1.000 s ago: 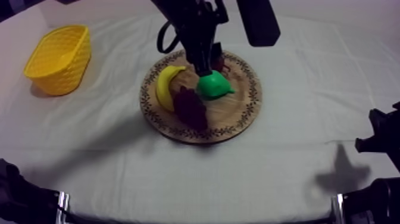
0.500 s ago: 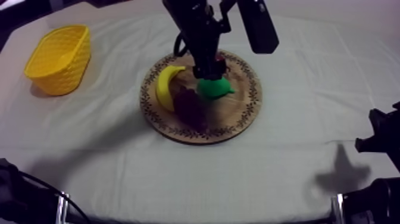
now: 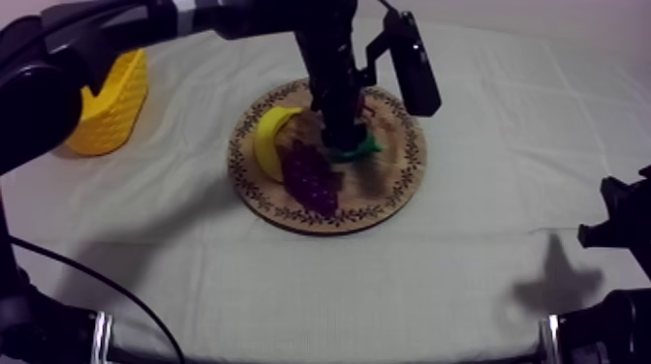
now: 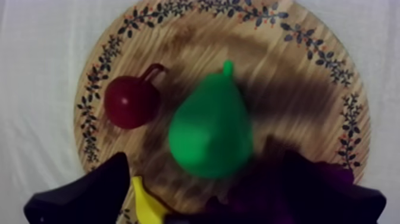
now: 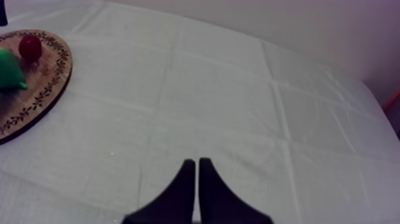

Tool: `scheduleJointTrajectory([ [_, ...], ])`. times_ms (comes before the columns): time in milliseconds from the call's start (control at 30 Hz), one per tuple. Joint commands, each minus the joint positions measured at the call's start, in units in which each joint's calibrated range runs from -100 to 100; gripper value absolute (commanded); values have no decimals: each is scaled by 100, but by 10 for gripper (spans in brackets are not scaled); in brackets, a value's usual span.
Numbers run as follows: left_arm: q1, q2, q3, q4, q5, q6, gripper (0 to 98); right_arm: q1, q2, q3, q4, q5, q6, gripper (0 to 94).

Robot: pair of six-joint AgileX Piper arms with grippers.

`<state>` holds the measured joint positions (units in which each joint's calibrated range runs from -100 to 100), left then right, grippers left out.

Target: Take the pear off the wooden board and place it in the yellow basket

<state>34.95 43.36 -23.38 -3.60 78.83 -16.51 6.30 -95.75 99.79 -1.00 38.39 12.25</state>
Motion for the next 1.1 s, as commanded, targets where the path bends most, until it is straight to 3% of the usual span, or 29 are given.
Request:
scheduleJointTrajectory([
  [0, -6, 219, -132, 5, 49, -18, 966, -2, -1, -1, 0, 0, 3, 3],
  [633, -57, 1236, -1134, 174, 552, -215, 927, -2, -1, -1, 0, 0, 3, 3],
  [1067, -97, 1276, -1050, 299, 477, -239, 680, -2, -1, -1, 0, 0, 3, 3],
])
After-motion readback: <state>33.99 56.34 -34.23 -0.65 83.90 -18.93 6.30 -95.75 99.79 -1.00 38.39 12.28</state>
